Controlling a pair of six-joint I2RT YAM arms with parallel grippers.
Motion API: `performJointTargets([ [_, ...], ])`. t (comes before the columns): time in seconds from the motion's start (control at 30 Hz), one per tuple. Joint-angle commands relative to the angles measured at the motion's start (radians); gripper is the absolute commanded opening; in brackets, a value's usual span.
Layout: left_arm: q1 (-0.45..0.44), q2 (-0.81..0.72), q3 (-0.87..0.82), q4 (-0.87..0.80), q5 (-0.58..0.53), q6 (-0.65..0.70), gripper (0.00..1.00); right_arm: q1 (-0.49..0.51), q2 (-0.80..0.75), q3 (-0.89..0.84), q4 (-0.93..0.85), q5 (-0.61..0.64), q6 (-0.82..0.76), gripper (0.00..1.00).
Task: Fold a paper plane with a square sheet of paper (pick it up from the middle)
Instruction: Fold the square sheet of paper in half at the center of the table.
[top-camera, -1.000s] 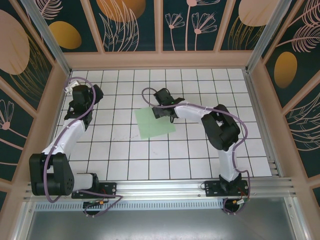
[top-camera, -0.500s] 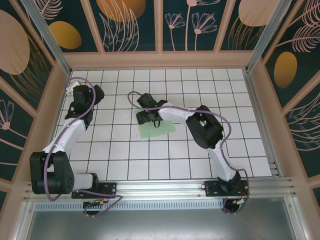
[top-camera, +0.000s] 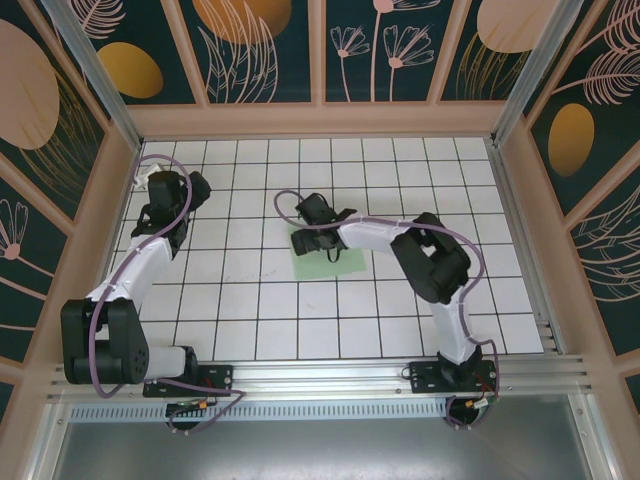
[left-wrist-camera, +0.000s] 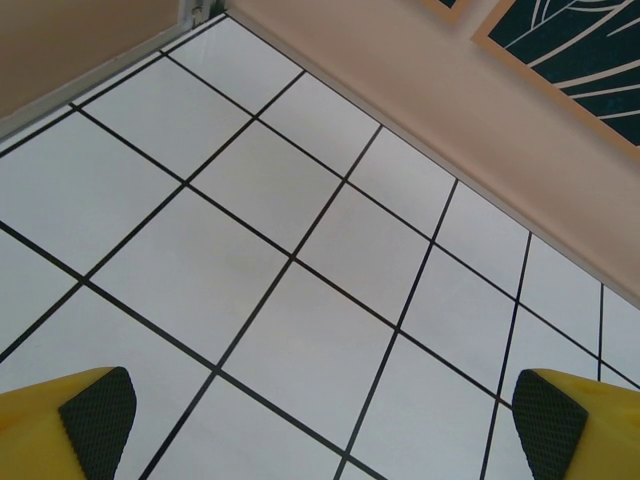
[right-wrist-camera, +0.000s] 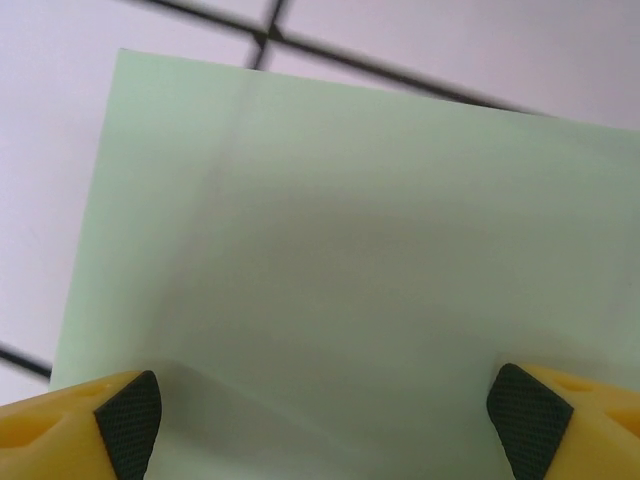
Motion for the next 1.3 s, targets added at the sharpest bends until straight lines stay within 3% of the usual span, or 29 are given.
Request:
performJointTargets([
  [0.0, 0.006, 0.013, 0.019, -0.007, 0.025, -0.023, 0.98, -0.026, -0.027, -0.132, -0.200, -0.043, -0.038, 0.90],
  [0.33, 0.006, 0.022, -0.059, 0.085, 0.138, -0.009, 0.99, -0.063, -0.122, 0.059, -0.359, -0.021, 0.239, 0.99],
  [0.63, 0.006, 0.019, -0.259, 0.338, 0.317, 0.020, 0.98, -0.096, -0.061, 0.117, -0.464, -0.084, 0.267, 0.99],
  [1.27, 0.006, 0.035, -0.279, 0.390, 0.307, 0.043, 0.98, -0.099, 0.089, 0.158, -0.521, -0.097, 0.252, 0.99],
])
